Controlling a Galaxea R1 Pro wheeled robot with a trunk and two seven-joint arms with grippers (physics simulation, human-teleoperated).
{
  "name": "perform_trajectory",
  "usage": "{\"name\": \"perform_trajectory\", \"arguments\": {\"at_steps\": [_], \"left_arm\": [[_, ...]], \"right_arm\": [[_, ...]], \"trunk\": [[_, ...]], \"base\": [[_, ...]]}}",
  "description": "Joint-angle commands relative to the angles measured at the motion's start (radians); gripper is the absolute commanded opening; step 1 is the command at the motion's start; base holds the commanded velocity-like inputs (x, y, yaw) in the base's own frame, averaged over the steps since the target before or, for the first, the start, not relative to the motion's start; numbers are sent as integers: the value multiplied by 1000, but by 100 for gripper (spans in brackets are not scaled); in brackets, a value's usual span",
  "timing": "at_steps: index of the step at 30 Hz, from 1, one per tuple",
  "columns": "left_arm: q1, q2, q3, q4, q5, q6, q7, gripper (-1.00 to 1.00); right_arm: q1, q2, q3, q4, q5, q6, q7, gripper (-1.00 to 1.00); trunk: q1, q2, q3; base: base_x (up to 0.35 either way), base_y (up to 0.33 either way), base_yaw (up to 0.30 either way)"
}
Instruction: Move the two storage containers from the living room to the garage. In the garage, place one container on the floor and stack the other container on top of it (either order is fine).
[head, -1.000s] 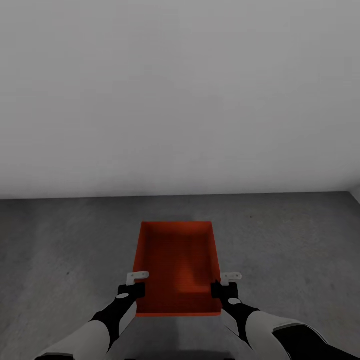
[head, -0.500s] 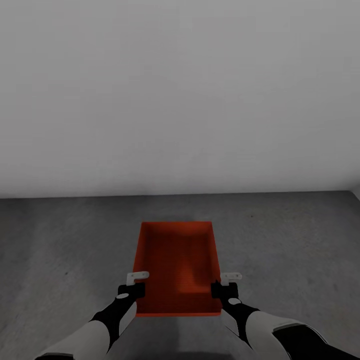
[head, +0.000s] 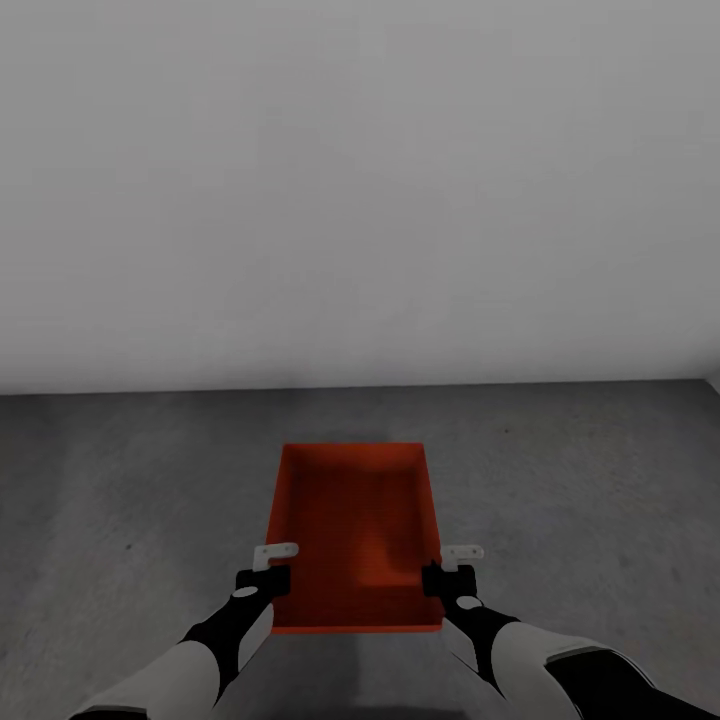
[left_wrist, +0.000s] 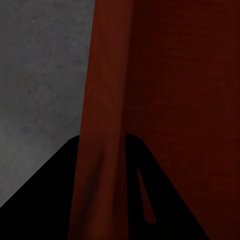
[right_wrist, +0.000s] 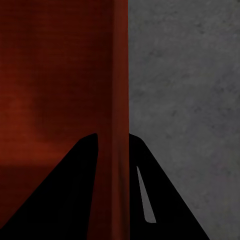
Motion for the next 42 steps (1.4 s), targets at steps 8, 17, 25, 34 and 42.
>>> {"name": "perform_trajectory", "arguments": {"at_steps": [8,17,25,34,42], "left_arm": [[0,6,6,3,4,-2,8,-100],[0,6,6,3,5,-3,8,-100],[0,6,6,3,4,-2,8,-100],[0,6,5,3,4,-2,8,-100],[0,6,6,3,4,-2,8,-100]], "right_arm": [[-2,1,-43,-49,33,-1,10,-100],[-2,1,-43,-49,33,-1,10,-100],[-2,1,-43,-49,31,-1,10,-100],[-2,1,-43,-49,30,-1,10,-100],[-2,1,-43,-49,30,-1,10,-100]], "trunk": [[31,-57,-26],[65,-120,-54],[96,-176,-79],[130,-239,-107],[161,-295,-132]], "base": [[0,0,0],[0,0,0],[0,0,0],[0,0,0],[0,0,0]]}}
